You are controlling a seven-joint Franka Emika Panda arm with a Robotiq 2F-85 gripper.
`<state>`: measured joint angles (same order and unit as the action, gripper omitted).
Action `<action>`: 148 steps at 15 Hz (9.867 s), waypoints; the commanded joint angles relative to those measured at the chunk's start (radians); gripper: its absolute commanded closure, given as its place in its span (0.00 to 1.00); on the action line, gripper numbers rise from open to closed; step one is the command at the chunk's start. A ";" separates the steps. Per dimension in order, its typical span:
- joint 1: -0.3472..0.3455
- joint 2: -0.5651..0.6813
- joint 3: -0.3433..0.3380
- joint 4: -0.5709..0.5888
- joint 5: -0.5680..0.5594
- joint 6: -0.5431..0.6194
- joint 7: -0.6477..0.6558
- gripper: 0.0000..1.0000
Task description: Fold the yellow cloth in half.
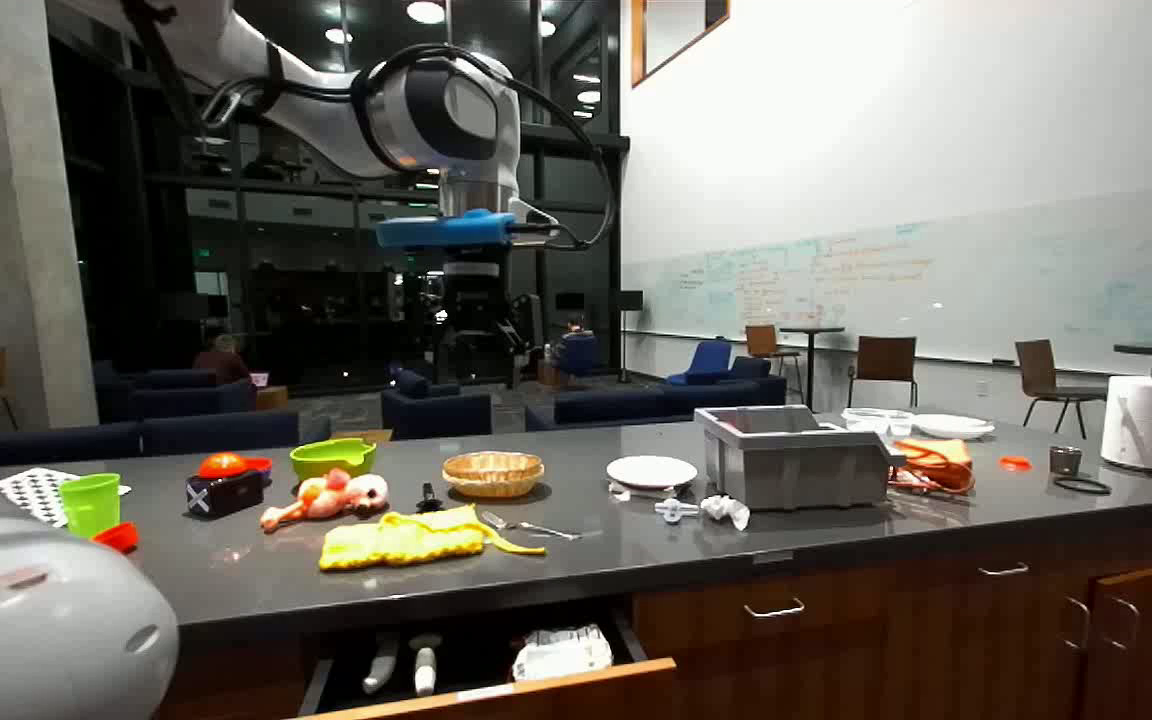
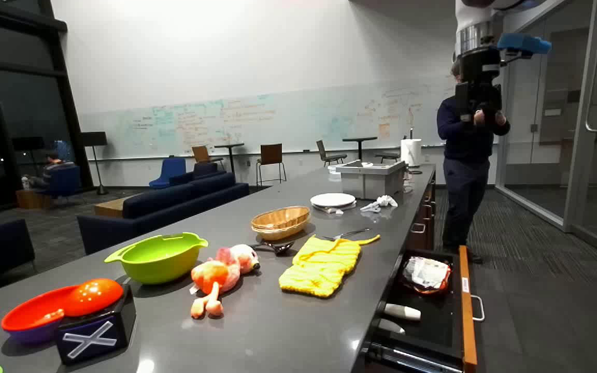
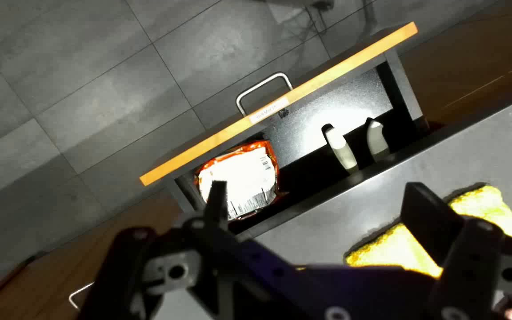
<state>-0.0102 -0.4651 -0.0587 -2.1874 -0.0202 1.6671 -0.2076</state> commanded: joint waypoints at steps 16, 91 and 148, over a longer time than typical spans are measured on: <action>0.062 0.078 -0.046 -0.046 0.181 0.326 -0.189 0.00; 0.049 0.866 0.272 0.104 0.197 0.961 -0.703 0.00; 0.135 0.656 0.327 0.030 0.357 0.520 -0.736 0.99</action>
<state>0.1029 0.1269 0.2869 -2.2366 0.3290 2.2129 -0.9550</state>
